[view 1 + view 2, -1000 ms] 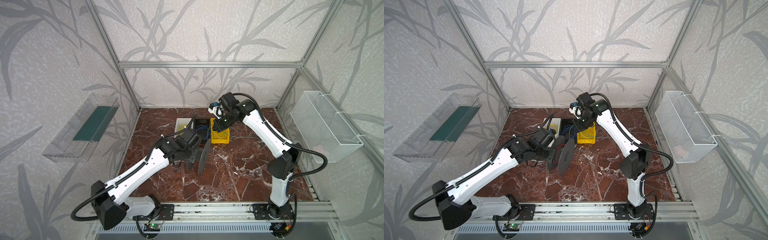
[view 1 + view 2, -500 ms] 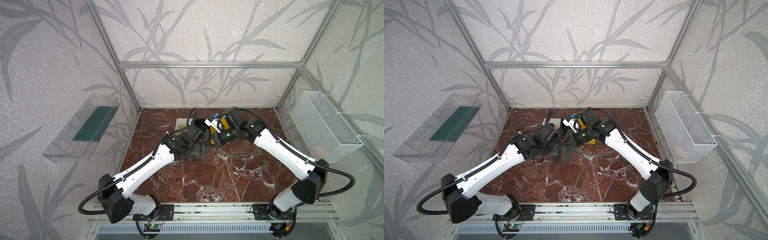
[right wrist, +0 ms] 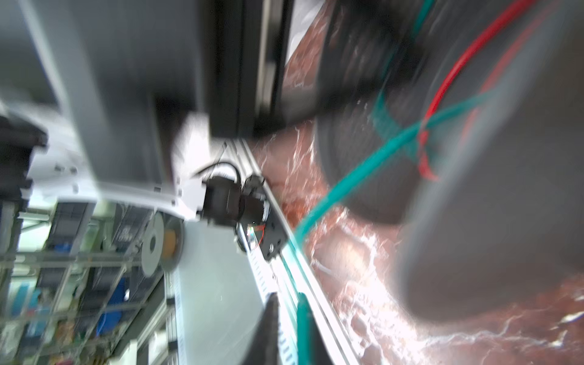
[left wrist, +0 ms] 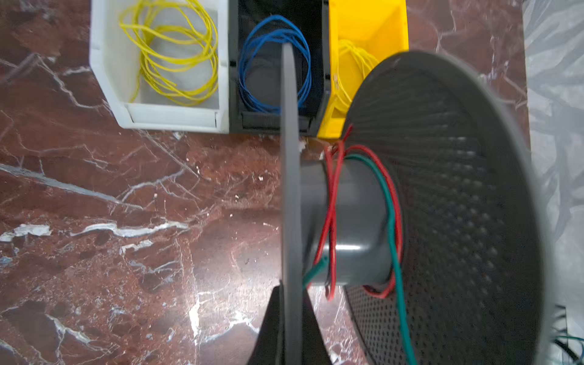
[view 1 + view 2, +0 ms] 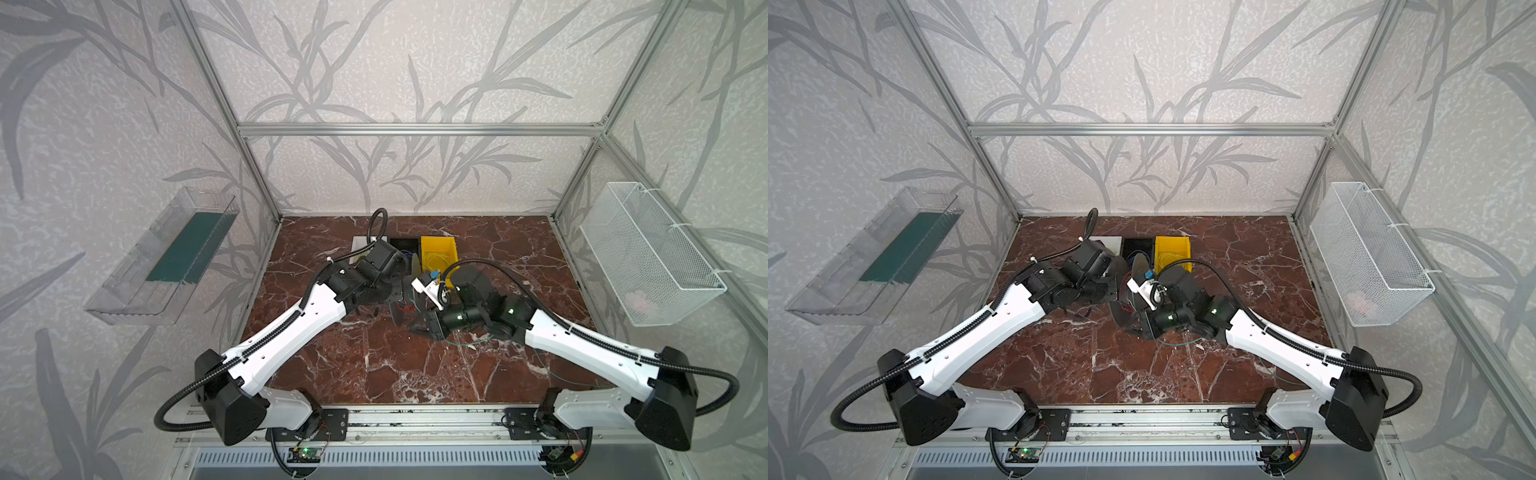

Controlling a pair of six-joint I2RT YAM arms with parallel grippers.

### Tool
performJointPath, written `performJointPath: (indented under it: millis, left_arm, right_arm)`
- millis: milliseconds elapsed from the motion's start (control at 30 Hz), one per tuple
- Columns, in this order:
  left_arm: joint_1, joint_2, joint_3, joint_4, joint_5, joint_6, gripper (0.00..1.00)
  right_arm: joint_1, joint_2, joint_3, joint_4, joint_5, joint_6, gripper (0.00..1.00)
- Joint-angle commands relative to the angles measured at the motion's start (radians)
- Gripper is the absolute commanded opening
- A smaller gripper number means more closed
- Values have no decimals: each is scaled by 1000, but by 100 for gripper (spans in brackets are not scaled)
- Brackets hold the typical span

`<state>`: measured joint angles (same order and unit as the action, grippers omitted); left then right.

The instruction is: Wrap the cables

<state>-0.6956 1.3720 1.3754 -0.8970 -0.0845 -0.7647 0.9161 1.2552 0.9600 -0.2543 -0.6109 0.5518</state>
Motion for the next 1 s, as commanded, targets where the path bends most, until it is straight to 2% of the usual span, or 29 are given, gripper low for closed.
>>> performJointPath:
  millis: [0,100,233,300,367,400,567,800,900,967]
  left_arm:
    - [34,-5,75,131,-105,-61,0]
    - [36,2,88,118,-106,-51,0]
    - [45,-4,84,123,-100,-53,0]
    - [63,-19,71,140,-87,-56,0]
    - [89,-39,53,169,-57,-65,0]
    - [104,-47,39,192,-35,-72,0]
    - [193,-81,-10,289,125,-95,0]
    - [400,-185,-117,539,587,-185,0]
    - [447,-215,-130,600,706,-214,0]
    - [463,-220,-111,582,751,-200,0]
  right_arm:
    - [38,-53,-79,53,-106,28,21]
    - [47,-82,-115,15,-103,20,21]
    - [49,-128,-131,-86,-66,-21,18]
    - [50,-146,-141,-129,-58,-44,11]
    - [51,-168,-159,-149,-50,-55,0]
    - [52,-178,-169,-154,-45,-55,0]
    - [52,-203,-236,-156,-5,-46,0]
    - [52,-114,-364,-130,117,-51,0]
    - [51,-43,-365,-120,150,-73,0]
    - [52,-7,-346,-135,171,-99,0]
